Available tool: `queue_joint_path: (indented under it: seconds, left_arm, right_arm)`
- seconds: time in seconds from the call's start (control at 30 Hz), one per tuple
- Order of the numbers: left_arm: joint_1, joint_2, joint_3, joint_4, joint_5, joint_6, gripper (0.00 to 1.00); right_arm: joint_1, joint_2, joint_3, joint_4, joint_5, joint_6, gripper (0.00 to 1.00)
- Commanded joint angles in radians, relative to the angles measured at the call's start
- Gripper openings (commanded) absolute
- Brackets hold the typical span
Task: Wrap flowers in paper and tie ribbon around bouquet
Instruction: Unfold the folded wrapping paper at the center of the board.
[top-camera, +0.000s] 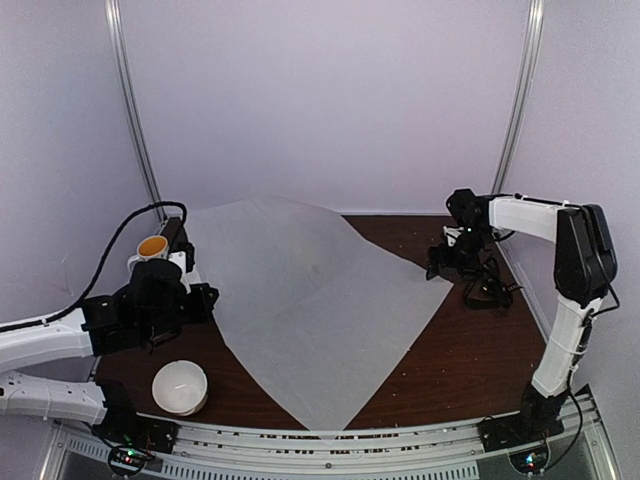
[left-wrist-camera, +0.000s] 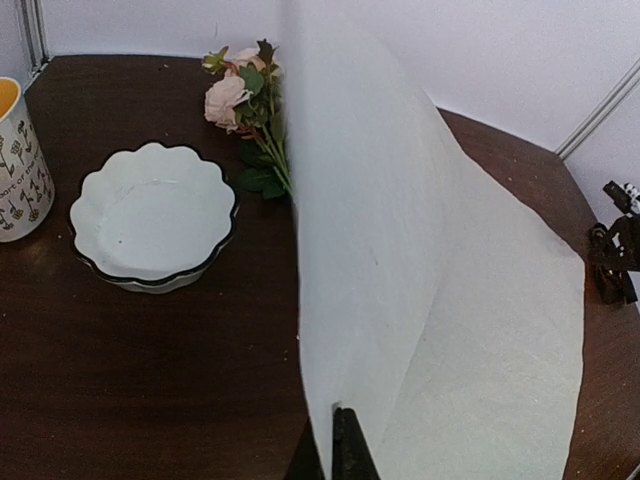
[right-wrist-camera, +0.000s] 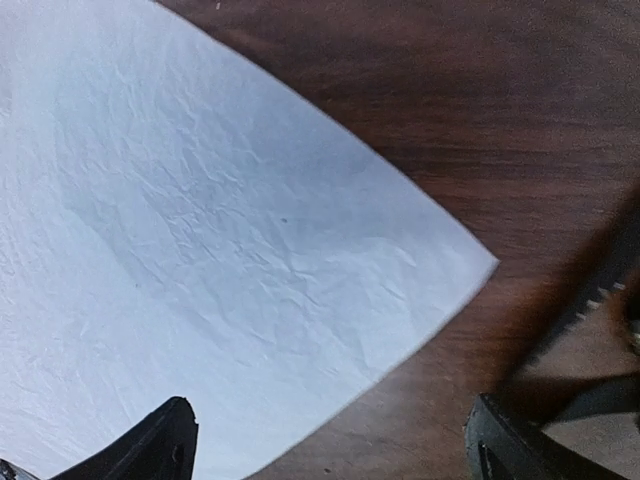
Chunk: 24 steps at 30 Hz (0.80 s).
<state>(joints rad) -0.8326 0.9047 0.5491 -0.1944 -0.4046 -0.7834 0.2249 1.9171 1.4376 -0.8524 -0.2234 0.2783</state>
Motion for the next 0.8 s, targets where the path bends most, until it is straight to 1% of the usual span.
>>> queue_joint_path:
  seconds: [0.0, 0.1, 0.17, 0.27, 0.33, 0.43, 0.57, 0.63, 0.67, 0.77]
  left_arm:
    - [0.006, -0.005, 0.031, 0.013, -0.009, 0.063, 0.00]
    - [0.006, -0.002, 0.027, 0.023, -0.001, 0.084, 0.00]
    - [0.005, 0.008, 0.027, 0.032, 0.013, 0.097, 0.00]
    - [0.006, 0.033, 0.040, 0.033, 0.039, 0.113, 0.00]
    - [0.006, 0.048, 0.047, 0.033, 0.058, 0.122, 0.00]
    - [0.006, 0.060, 0.053, 0.039, 0.075, 0.128, 0.00]
    - [0.005, 0.083, 0.070, 0.055, 0.090, 0.149, 0.00]
    - [0.006, 0.115, 0.090, 0.064, 0.117, 0.168, 0.00]
    - [0.006, 0.132, 0.095, 0.077, 0.136, 0.175, 0.00]
    - [0.006, 0.179, 0.094, 0.124, 0.180, 0.158, 0.00]
  right_arm:
    - [-0.050, -0.168, -0.062, -0.116, 0.192, -0.047, 0.97]
    - [-0.100, -0.209, -0.146, -0.137, 0.257, -0.069, 0.98]
    - [-0.154, -0.226, -0.166, -0.130, 0.298, -0.061, 0.99]
    - [-0.226, -0.206, -0.108, -0.118, 0.330, -0.054, 0.99]
    - [-0.258, -0.149, -0.047, -0.124, 0.306, -0.058, 0.99]
    - [-0.271, -0.041, 0.051, -0.150, 0.282, -0.073, 0.99]
    - [-0.272, 0.054, 0.084, -0.147, 0.273, -0.077, 0.93]
    - [-0.272, 0.061, 0.067, -0.132, 0.261, -0.077, 0.88]
    - [-0.273, 0.058, 0.056, -0.120, 0.256, -0.077, 0.82]
    - [-0.272, 0.041, 0.013, -0.102, 0.259, -0.079, 0.53]
